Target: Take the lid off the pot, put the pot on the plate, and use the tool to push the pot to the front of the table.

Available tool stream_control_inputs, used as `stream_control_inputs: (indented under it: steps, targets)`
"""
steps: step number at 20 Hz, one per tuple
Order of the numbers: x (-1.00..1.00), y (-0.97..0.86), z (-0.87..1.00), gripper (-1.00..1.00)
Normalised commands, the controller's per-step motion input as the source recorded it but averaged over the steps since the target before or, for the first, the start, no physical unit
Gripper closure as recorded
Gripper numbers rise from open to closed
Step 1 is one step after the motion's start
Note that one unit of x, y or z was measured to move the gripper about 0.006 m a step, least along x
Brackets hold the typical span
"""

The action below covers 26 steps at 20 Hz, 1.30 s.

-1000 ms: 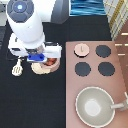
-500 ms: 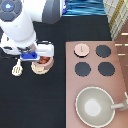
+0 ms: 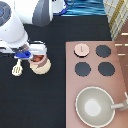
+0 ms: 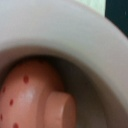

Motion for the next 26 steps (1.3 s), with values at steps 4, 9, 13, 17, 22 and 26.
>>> stream_control_inputs:
  steps: [4, 9, 13, 17, 22, 26]
  targets:
    - [-0.35, -0.23, -0.63, 1.00]
    - [-0.03, -0.16, -0.55, 1.00]
    - [0.09, 0.00, -0.47, 1.00]
    - [-0.25, 0.17, -0.25, 1.00]
    - [-0.57, 0.28, -0.16, 1.00]
    - [-0.72, 0.08, -0.06, 1.00]
